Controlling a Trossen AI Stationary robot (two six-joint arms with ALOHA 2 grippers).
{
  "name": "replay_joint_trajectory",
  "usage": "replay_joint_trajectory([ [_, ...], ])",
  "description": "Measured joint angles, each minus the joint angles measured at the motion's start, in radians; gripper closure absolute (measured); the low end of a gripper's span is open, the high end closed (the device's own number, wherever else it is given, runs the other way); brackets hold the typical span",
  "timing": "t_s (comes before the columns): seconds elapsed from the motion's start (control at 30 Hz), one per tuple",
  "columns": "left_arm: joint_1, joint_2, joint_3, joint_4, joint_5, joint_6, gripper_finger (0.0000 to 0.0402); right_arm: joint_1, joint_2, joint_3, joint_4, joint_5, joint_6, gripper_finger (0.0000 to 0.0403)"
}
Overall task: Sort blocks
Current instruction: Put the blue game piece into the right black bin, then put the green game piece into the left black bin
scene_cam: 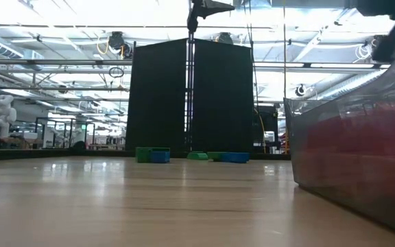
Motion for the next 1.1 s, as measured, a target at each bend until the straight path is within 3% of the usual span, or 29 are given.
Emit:
replay_joint_trajectory([
  [0.17, 0.0, 0.0, 0.0, -0.002, 0.0, 0.0, 0.0207, 0.152, -0.055, -0.121, 0.195, 0.008, 0.156, 0.0278],
  [0.37, 0.001, 0.0, 0.0, -0.003, -0.003, 0.0, 0.0207, 0.329, -0.024, -0.13, 0.329, 0.118, 0.246, 0.0278],
  [0.77, 0.007, 0.001, 0.0, -0.039, -0.016, 0.046, 0.0207, 0.524, 0.144, -0.13, 0.301, 0.248, 0.278, 0.0277],
  [0.97, 0.008, 0.002, 0.0, -0.072, -0.016, 0.046, 0.0207, 0.567, 0.217, -0.13, 0.28, 0.262, 0.304, 0.0212],
  [1.1, 0.008, 0.002, 0.0, -0.099, -0.016, 0.047, 0.0207, 0.589, 0.256, -0.13, 0.282, 0.259, 0.318, 0.0189],
])
